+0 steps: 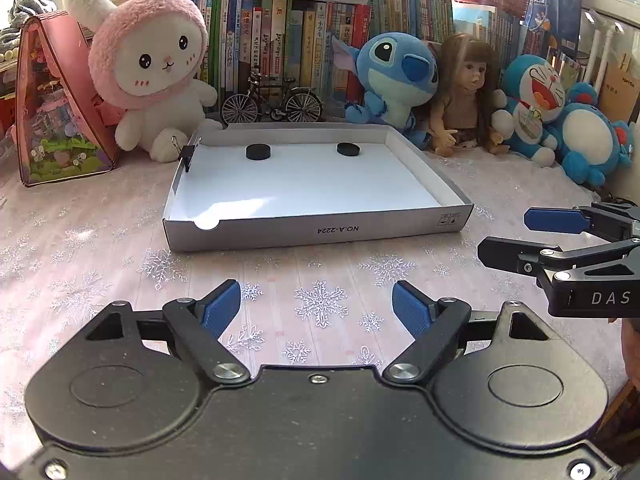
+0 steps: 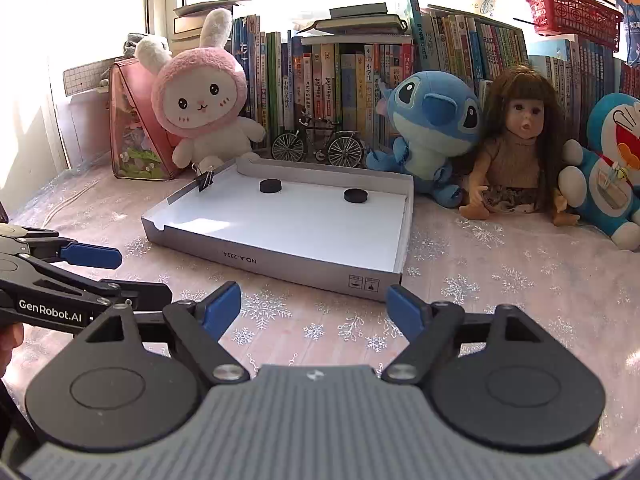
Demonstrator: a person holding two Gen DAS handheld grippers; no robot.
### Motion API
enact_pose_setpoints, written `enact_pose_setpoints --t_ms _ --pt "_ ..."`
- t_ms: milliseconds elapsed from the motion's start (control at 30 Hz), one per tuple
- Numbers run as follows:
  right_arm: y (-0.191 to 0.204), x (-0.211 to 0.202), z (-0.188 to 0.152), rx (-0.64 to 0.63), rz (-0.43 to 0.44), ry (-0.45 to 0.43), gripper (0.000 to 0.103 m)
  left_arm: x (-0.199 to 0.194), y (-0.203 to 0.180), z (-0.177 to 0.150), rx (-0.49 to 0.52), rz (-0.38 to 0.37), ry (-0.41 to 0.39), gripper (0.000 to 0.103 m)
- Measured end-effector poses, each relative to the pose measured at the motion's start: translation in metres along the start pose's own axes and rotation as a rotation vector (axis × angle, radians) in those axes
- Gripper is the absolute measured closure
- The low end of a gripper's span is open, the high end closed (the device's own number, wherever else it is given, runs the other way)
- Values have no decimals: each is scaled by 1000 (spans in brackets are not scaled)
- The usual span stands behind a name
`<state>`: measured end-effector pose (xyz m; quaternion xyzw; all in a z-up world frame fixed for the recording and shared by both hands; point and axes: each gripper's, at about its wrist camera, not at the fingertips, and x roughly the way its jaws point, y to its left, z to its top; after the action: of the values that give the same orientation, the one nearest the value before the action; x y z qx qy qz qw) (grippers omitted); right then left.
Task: Organize rigid objects
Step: 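Withdraw both open grippers from the tray back toward the remaining objects, then close the left gripper on a brown walnut while the right gripper grasps a black puck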
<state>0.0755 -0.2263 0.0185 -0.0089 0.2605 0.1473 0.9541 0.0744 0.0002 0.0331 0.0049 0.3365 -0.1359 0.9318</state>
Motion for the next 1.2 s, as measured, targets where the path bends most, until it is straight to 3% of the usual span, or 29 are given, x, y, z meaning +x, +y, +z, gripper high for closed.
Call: enact_pose_setpoints --t_ms 500,967,1200 --pt "15 -27 -39 -30 -11 -11 14 -31 9 -47 -16 32 -17 20" --pt "30 -53 -76 -79 -71 -65 14 -59 10 -80 29 67 -45 19" --pt "35 -61 -87 -85 -58 -56 14 -62 15 -90 53 82 -29 21"
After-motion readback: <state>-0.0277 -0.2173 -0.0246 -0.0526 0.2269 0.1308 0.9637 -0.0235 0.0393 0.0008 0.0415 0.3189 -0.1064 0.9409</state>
